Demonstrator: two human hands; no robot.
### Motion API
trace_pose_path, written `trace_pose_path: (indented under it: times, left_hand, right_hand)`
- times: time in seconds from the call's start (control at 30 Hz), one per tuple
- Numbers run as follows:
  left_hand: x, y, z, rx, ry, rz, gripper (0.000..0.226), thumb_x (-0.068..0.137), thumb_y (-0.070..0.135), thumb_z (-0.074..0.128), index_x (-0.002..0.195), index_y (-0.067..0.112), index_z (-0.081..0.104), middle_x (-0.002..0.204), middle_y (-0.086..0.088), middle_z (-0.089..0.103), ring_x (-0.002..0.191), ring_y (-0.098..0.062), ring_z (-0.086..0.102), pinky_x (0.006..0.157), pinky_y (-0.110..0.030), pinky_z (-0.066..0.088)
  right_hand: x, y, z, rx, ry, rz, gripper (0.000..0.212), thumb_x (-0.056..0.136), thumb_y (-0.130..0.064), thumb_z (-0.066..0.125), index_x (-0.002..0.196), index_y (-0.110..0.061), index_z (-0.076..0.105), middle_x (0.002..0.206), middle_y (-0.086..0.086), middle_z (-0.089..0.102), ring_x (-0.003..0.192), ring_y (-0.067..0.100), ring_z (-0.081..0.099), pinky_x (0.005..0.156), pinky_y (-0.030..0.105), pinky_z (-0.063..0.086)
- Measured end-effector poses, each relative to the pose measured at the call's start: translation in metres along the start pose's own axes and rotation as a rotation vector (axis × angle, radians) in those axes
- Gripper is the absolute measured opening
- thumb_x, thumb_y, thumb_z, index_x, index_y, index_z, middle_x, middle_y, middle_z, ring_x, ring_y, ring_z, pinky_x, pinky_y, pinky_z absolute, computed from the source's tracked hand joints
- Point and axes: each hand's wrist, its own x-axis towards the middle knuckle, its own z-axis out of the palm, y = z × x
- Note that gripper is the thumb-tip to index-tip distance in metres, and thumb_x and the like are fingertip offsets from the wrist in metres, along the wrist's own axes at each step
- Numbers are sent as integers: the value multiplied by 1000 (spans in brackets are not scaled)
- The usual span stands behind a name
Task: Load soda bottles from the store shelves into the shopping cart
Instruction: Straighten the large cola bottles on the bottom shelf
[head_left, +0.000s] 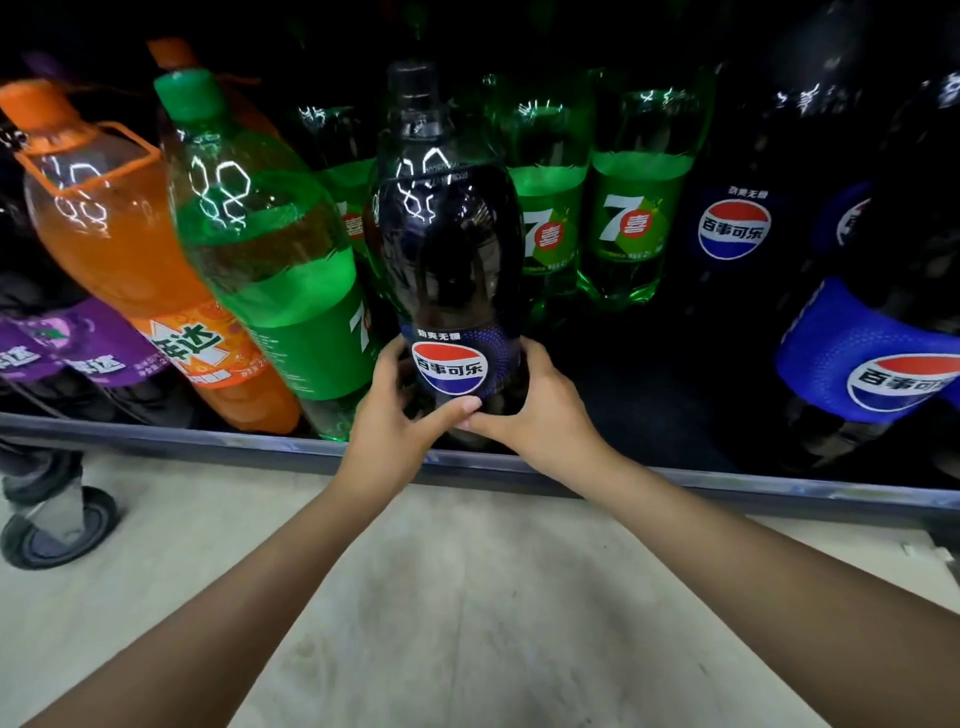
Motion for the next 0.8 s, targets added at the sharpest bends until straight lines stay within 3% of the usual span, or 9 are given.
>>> trace_pose_path:
  times: [0.1, 0.3, 0.4, 0.53, 0.8]
  left_hand:
    - [-1, 3, 0, 17, 19, 3, 93, 63, 40, 81, 141, 15, 37, 122, 22, 58, 115, 1, 58, 102, -34, 48]
    - [-3, 8, 3, 55, 38, 3, 90, 62, 39, 81, 138, 15, 39, 117, 23, 58, 111, 7, 57, 96, -20, 49]
    - [-4, 12, 7, 63, 37, 2, 91, 62, 40, 81, 138, 15, 39, 121, 18, 59, 114, 2, 57, 100, -29, 49]
    - [-6, 17, 19, 80, 23, 6, 89, 61, 44, 82, 135, 19, 41, 121, 16, 61, 116, 0, 57, 101, -34, 48]
    - [-9, 30, 59, 46, -37, 19, 90, 60, 43, 83, 135, 20, 40, 121, 12, 62, 111, 0, 60, 94, -25, 52]
  right_hand:
    - [-1, 1, 0, 21, -2, 1, 89, 62, -34, 86, 136, -23, 38, 116, -16, 55, 105, 0, 53, 78, 4, 38]
    - [1, 2, -6, 17, -28, -8, 88, 63, -33, 86, 136, -19, 40, 122, -9, 58, 109, 5, 56, 85, 14, 43]
    - [0, 4, -11, 13, -28, -17, 88, 63, -33, 86, 136, -19, 40, 122, -9, 59, 109, 5, 56, 85, 13, 42]
    - [-5, 9, -25, 2, -27, -18, 85, 64, -31, 86, 135, -21, 40, 115, -14, 57, 103, 1, 54, 76, 1, 39]
    - [-18, 27, -62, -13, 24, 7, 81, 64, -30, 86, 133, -22, 42, 114, -14, 59, 105, 3, 58, 88, 16, 47]
